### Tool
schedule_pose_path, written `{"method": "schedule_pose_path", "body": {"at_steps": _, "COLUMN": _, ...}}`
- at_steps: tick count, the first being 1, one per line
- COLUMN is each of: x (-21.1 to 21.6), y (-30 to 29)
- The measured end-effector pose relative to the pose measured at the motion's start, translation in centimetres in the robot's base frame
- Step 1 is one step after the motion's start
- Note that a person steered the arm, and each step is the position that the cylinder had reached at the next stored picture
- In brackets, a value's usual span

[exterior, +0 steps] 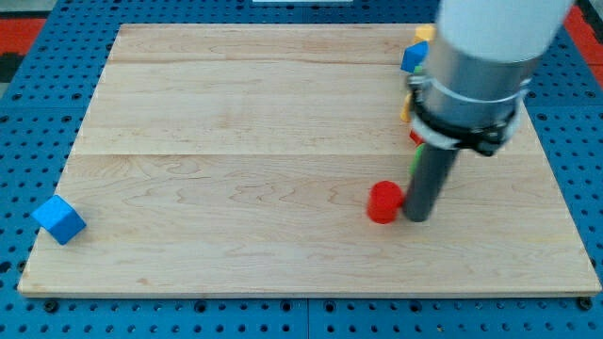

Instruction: Push the red circle to the left side of the board

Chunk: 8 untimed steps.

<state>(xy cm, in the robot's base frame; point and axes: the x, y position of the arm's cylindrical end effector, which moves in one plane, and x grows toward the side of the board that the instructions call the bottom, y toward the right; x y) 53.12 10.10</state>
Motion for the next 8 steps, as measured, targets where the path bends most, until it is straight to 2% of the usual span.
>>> {"method": "schedule_pose_path", "body": {"at_steps": 1, "x": -0.3, "y": -4.7}}
{"method": "schedule_pose_path", "body": {"at_steps": 2, "x": -1.6, "y": -1.8}}
{"method": "schedule_pose_path", "body": {"at_steps": 5, "x": -2.9, "y": -0.8}}
{"method": "schedule_pose_path", "body": {"at_steps": 8, "x": -3.9, "y": -19.2}}
